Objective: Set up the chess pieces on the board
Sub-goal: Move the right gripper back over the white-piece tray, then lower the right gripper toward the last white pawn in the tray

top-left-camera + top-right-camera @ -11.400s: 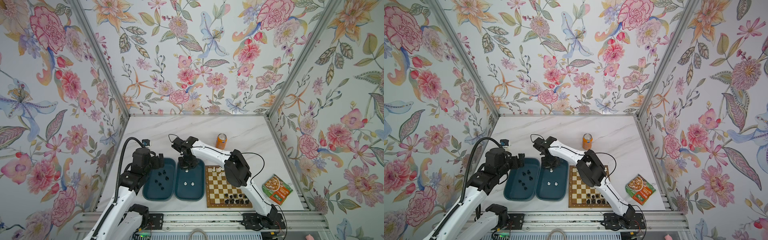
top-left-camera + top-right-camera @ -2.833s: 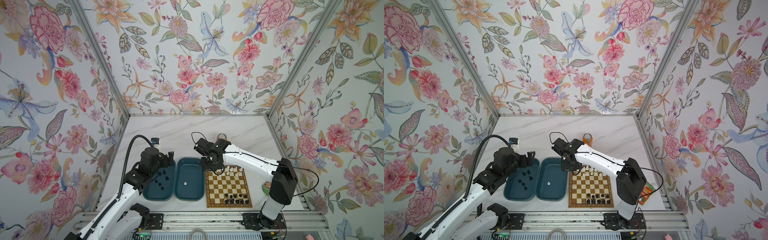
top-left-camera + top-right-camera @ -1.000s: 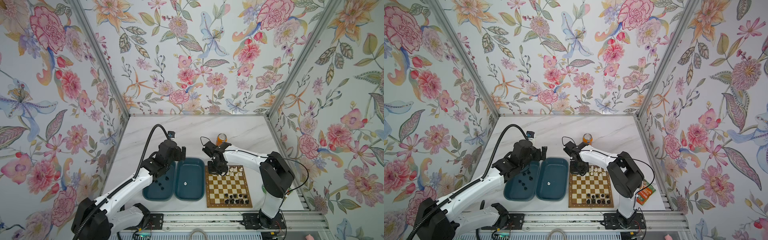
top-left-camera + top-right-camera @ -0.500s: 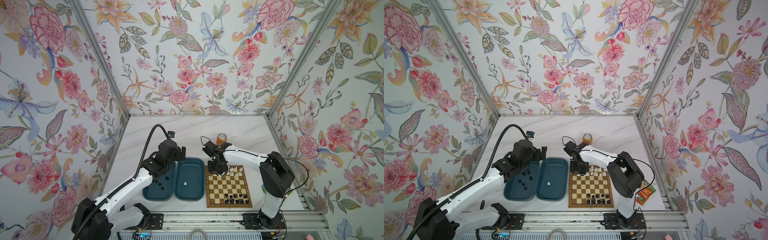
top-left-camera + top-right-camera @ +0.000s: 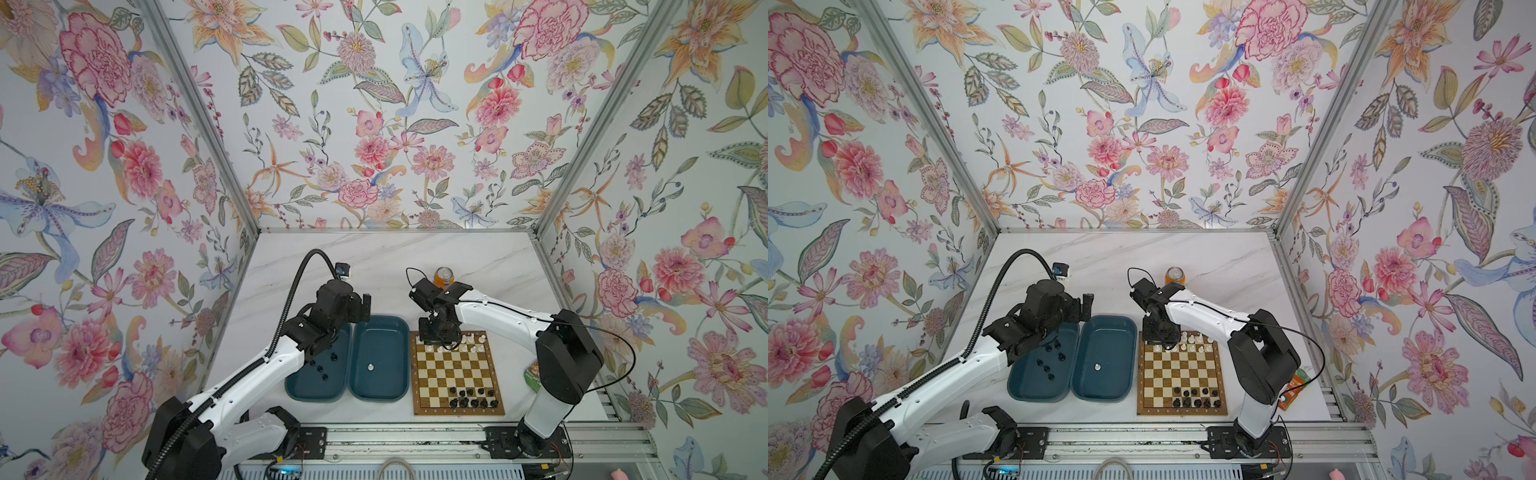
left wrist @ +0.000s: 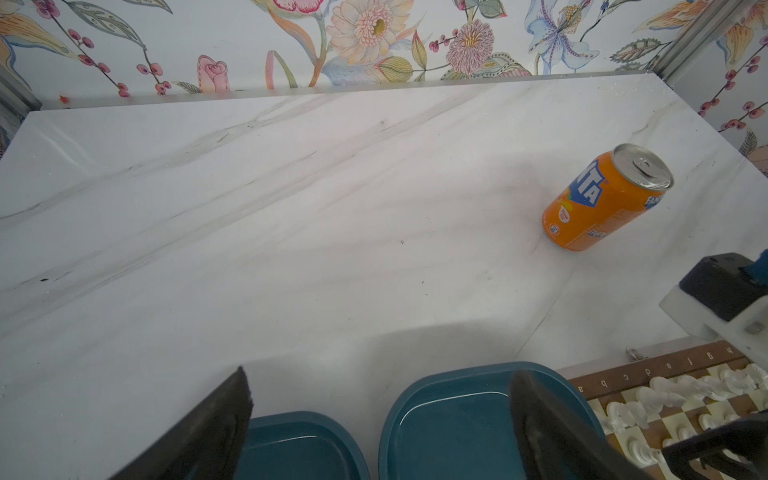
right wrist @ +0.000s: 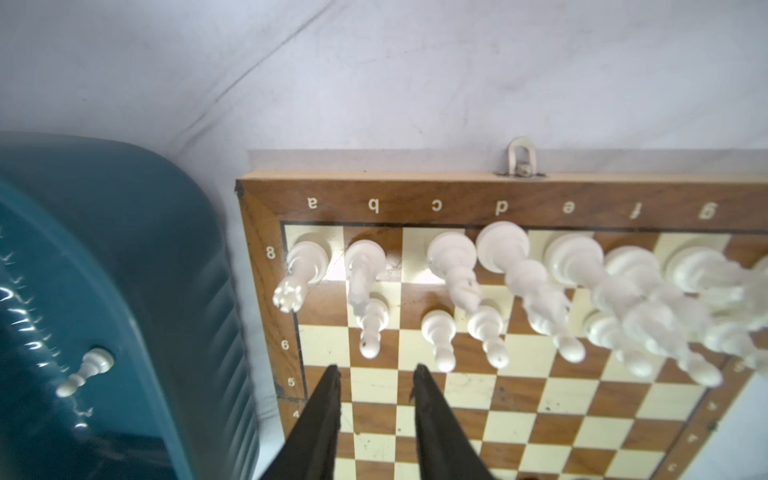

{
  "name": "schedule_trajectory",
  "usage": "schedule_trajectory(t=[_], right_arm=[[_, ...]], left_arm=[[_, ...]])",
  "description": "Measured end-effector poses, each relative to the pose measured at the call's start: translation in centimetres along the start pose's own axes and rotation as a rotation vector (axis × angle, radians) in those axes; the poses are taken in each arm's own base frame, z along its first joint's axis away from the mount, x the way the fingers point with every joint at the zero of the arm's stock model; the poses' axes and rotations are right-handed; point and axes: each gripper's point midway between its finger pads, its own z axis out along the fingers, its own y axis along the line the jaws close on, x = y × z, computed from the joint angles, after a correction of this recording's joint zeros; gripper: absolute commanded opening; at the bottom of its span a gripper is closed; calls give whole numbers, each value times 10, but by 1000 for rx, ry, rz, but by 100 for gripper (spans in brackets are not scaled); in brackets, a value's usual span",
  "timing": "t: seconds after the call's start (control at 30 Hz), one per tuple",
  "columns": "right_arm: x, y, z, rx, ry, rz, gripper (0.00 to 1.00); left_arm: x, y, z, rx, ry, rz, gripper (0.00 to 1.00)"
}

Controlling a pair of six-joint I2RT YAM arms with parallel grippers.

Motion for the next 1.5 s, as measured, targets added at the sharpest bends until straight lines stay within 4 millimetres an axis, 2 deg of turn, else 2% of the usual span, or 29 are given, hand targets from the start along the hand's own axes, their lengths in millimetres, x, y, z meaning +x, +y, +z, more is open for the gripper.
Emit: schedule_trajectory(t=[0.13,0.2,0.33,0.43,0.5,0.6,0.83,1.1,1.5], right_arm=[[-7,9,-21,-20,-44,-2,34],[-9,19,-33,-38,-70,-13,34],[-9,50,-55,-91,-118,-57,34],[-3,78,-62,-123,-130,-105,33],[4,96,-58,-128,-123,-140,33],[15,117,-43,-112,-97,-186,32],[38,148,-6,-79,-30,-261,31],[52,159,26,-60,36,-287,29],[53,169,34,-82,57,-297,29]], left_arm=[[-4,14,-6,-2,-12,-38,97],[-3,32,-10,-18,-18,-87,97],[6,73,-18,-65,-23,-212,97],[15,96,-26,-94,-17,-294,97],[19,103,-31,-99,-12,-324,96],[22,102,-36,-84,-3,-340,96],[29,98,-47,-68,8,-347,96],[36,101,-53,-87,29,-339,97],[47,104,-46,-113,81,-328,97]])
